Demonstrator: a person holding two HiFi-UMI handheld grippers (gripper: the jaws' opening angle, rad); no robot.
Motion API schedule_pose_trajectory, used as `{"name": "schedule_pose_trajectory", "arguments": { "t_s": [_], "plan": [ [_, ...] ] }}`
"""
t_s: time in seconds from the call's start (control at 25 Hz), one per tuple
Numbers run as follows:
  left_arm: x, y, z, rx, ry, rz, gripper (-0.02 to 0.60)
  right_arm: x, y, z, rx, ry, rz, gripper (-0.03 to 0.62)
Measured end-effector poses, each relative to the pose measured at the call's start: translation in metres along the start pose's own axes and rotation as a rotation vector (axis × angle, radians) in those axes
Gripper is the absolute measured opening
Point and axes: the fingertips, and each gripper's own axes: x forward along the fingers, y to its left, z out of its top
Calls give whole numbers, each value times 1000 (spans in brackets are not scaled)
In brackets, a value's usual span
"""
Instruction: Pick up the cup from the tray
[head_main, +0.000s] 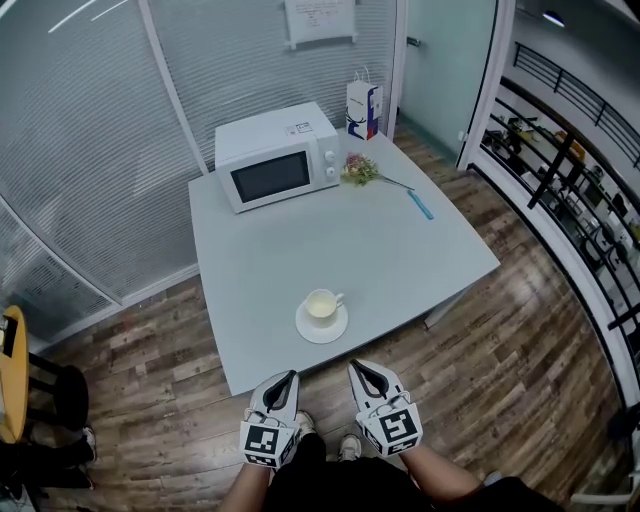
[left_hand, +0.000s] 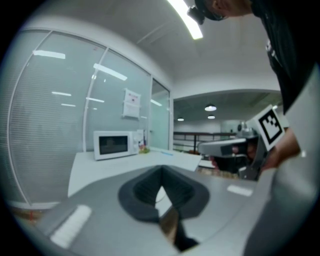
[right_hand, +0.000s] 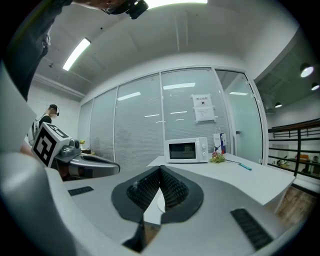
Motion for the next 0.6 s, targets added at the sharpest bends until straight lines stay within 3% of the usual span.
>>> {"name": "schedule_pose_trajectory", "arguments": {
  "t_s": [0.6],
  "plan": [
    [54, 78, 17, 12, -29, -111, 3, 84, -5, 10, -27, 40, -95, 5]
  ]
}}
